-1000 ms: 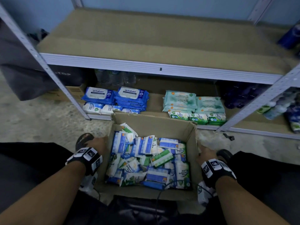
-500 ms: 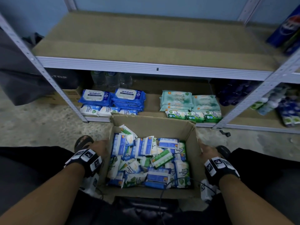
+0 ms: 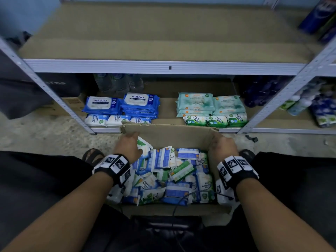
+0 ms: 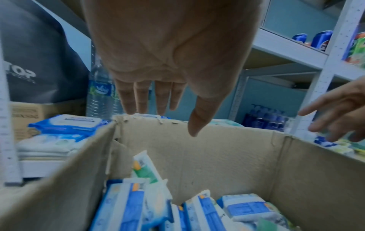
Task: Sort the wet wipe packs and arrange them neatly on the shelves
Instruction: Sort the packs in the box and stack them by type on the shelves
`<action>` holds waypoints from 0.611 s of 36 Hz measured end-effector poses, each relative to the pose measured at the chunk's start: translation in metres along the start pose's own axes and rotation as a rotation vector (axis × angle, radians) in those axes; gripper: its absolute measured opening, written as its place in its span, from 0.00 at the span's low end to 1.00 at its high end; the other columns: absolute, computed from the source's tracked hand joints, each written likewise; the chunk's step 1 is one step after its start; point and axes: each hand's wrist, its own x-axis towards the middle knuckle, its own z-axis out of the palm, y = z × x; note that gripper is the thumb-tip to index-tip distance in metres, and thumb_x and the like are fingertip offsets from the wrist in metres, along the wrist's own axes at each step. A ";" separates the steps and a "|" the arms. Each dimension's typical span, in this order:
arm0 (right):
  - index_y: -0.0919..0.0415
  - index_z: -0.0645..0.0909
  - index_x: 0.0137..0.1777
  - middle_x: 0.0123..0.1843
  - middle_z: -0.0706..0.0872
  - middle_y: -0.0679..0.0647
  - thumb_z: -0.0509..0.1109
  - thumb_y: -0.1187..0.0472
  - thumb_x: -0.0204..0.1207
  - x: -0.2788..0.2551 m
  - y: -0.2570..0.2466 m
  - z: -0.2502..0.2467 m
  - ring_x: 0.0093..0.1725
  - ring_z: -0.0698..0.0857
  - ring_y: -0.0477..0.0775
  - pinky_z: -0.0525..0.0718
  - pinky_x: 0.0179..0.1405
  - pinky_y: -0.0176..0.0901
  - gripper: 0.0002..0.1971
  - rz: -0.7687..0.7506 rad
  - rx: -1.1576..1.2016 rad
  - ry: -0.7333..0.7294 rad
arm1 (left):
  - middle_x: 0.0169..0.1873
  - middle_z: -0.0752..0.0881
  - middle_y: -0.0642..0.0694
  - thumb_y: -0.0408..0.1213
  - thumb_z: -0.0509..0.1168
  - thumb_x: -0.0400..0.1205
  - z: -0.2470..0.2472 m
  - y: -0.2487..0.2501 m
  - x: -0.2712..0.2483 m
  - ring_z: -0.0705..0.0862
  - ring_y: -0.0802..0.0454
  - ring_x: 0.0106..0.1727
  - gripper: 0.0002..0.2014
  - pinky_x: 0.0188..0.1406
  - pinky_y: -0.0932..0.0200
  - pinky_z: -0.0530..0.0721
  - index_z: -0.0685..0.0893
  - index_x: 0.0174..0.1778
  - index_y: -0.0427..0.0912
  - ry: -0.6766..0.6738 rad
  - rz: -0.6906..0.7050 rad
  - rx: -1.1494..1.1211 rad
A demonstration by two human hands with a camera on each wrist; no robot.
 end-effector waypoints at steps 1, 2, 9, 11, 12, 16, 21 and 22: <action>0.59 0.79 0.65 0.51 0.86 0.68 0.63 0.64 0.79 -0.002 -0.005 0.002 0.51 0.86 0.68 0.85 0.49 0.51 0.16 -0.025 0.025 0.002 | 0.70 0.80 0.38 0.42 0.71 0.78 0.002 0.008 0.000 0.77 0.38 0.70 0.35 0.66 0.45 0.80 0.68 0.81 0.43 -0.007 0.020 -0.003; 0.56 0.79 0.67 0.50 0.86 0.67 0.65 0.62 0.78 -0.004 -0.009 0.006 0.50 0.86 0.68 0.85 0.49 0.50 0.17 -0.049 0.056 -0.014 | 0.71 0.79 0.38 0.43 0.70 0.79 0.005 0.015 0.001 0.77 0.39 0.71 0.35 0.67 0.47 0.79 0.67 0.82 0.43 -0.029 0.029 -0.008; 0.58 0.83 0.68 0.63 0.88 0.57 0.70 0.60 0.79 0.005 -0.025 0.047 0.62 0.85 0.61 0.84 0.62 0.45 0.17 -0.071 0.033 -0.260 | 0.69 0.81 0.39 0.42 0.69 0.81 0.036 0.040 0.006 0.81 0.40 0.66 0.30 0.58 0.50 0.82 0.69 0.79 0.43 -0.266 0.053 -0.034; 0.55 0.78 0.74 0.66 0.86 0.56 0.70 0.58 0.80 0.010 -0.025 0.063 0.65 0.83 0.60 0.81 0.66 0.44 0.22 -0.070 0.028 -0.296 | 0.71 0.79 0.39 0.43 0.70 0.81 0.048 0.042 0.009 0.79 0.40 0.69 0.31 0.62 0.49 0.81 0.69 0.79 0.42 -0.307 0.058 -0.035; 0.55 0.77 0.75 0.67 0.85 0.56 0.70 0.57 0.80 0.013 -0.024 0.071 0.66 0.83 0.59 0.80 0.67 0.45 0.23 -0.066 0.031 -0.308 | 0.73 0.78 0.39 0.43 0.70 0.81 0.053 0.043 0.011 0.78 0.40 0.71 0.33 0.65 0.47 0.81 0.67 0.81 0.42 -0.335 0.054 -0.031; 0.60 0.77 0.73 0.71 0.80 0.62 0.69 0.59 0.81 0.025 -0.020 0.099 0.68 0.80 0.62 0.79 0.68 0.48 0.21 -0.074 -0.026 -0.332 | 0.73 0.77 0.39 0.45 0.68 0.83 0.075 0.041 0.024 0.78 0.38 0.71 0.32 0.67 0.44 0.79 0.66 0.81 0.42 -0.438 0.033 0.000; 0.57 0.69 0.78 0.77 0.67 0.62 0.67 0.58 0.82 0.052 -0.015 0.123 0.71 0.74 0.67 0.77 0.69 0.57 0.25 -0.032 -0.099 -0.419 | 0.80 0.70 0.41 0.48 0.66 0.84 0.099 0.041 0.045 0.75 0.40 0.74 0.35 0.69 0.46 0.79 0.61 0.84 0.43 -0.493 0.037 -0.015; 0.57 0.68 0.79 0.77 0.67 0.62 0.66 0.57 0.83 0.058 -0.014 0.127 0.71 0.73 0.68 0.76 0.71 0.57 0.25 -0.034 -0.124 -0.423 | 0.81 0.68 0.41 0.47 0.67 0.84 0.104 0.042 0.050 0.75 0.40 0.75 0.35 0.69 0.46 0.79 0.60 0.85 0.43 -0.498 0.039 -0.032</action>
